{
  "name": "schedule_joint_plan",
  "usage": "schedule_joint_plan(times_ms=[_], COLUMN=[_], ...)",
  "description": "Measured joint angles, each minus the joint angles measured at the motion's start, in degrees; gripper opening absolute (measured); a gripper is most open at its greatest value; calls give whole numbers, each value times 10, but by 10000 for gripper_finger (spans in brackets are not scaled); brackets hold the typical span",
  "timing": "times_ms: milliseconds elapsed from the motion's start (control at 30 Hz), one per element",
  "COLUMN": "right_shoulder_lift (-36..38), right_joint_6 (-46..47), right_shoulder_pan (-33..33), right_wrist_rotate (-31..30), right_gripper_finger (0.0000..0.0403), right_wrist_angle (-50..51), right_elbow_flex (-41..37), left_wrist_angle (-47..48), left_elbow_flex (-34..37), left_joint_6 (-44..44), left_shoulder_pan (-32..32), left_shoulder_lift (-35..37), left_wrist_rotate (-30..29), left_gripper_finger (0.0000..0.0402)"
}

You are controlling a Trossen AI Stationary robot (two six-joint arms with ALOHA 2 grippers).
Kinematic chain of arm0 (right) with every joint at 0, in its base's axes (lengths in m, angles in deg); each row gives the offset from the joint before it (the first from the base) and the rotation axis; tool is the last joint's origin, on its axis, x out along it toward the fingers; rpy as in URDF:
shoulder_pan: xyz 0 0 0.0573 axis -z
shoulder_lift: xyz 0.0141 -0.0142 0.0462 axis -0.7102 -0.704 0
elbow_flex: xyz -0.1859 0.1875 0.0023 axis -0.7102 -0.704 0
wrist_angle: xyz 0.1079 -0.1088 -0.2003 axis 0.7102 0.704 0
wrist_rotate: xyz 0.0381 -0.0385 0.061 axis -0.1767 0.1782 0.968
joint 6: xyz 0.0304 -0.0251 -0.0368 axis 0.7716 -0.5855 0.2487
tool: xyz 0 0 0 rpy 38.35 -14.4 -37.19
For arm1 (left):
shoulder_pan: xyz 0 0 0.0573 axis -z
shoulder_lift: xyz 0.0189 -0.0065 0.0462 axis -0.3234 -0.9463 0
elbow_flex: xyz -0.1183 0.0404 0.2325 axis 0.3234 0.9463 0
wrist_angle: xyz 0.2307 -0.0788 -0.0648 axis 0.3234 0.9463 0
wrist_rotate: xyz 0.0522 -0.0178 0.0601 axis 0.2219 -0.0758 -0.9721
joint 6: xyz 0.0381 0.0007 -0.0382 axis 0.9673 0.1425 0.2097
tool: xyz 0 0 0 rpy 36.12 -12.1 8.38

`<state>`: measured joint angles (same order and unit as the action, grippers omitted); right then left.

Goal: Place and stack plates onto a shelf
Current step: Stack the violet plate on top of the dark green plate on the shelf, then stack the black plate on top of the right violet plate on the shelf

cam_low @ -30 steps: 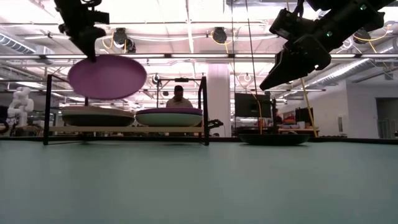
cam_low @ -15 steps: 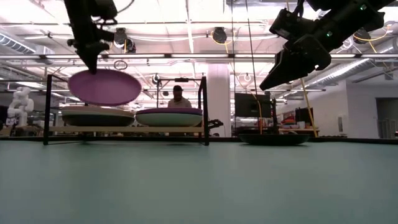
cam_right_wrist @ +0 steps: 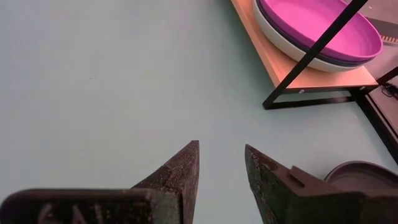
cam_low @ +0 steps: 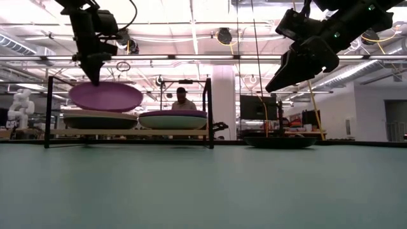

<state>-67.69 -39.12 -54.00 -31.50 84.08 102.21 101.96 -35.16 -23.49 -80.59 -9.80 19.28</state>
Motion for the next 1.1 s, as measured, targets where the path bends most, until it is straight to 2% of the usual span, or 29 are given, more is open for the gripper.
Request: schedule_joint_plan(times_ms=[467, 700, 1100], right_shoulder_lift=[0, 0, 0], right_joint_6=[-2, -3, -4], right_shoulder_pan=[0, 0, 0], right_wrist_rotate=[0, 0, 0], right_gripper_finger=[112, 112, 112], right_wrist_angle=[0, 0, 0], right_elbow_flex=[0, 0, 0], left_wrist_angle=[5, 2, 0], left_elbow_flex=[0, 0, 0], left_joint_6=[-23, -27, -31], left_shoulder_pan=[-4, -4, -3], left_shoulder_lift=[0, 0, 0], left_wrist_rotate=[24, 22, 22], left_gripper_finger=[10, 41, 48])
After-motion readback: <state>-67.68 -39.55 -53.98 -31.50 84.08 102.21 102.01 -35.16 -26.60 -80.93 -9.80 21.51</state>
